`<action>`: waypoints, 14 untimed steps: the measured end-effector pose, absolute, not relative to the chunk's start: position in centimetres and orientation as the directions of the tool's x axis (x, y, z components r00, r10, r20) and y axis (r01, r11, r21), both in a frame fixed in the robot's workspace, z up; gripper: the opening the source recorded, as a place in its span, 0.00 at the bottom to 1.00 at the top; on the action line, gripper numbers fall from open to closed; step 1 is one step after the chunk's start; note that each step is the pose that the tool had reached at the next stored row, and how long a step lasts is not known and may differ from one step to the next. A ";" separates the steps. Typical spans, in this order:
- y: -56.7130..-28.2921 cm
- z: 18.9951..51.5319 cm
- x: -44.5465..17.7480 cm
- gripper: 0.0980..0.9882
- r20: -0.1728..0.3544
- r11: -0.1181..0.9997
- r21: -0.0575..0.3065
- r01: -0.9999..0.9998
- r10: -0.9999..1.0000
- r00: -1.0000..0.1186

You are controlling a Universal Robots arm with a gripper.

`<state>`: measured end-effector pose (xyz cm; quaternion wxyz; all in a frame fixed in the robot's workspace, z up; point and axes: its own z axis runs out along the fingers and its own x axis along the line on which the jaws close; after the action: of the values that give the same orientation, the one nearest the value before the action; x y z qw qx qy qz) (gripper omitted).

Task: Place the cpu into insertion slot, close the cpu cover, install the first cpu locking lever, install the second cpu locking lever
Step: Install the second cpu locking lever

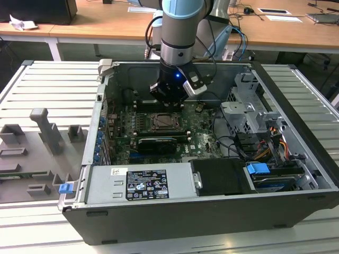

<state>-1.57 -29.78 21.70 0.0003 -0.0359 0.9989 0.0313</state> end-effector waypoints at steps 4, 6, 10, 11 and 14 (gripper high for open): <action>-29.9 21.7 -1.6 0.01 -0.003 0.995 0.063 -0.072 -0.072 -0.997; -29.9 21.7 -1.6 0.01 -0.003 0.995 0.063 -0.072 -0.072 -0.997; -30.1 21.7 -1.6 0.01 -0.003 0.995 0.063 -0.072 -0.072 -0.997; -30.1 21.7 -1.6 0.01 -0.003 0.995 0.063 -0.072 -0.072 -0.997; -30.2 21.6 -1.6 0.01 -0.003 0.995 0.063 -0.072 -0.072 -0.997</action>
<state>-1.56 -30.21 21.64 0.0003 -0.0359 0.9989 0.0313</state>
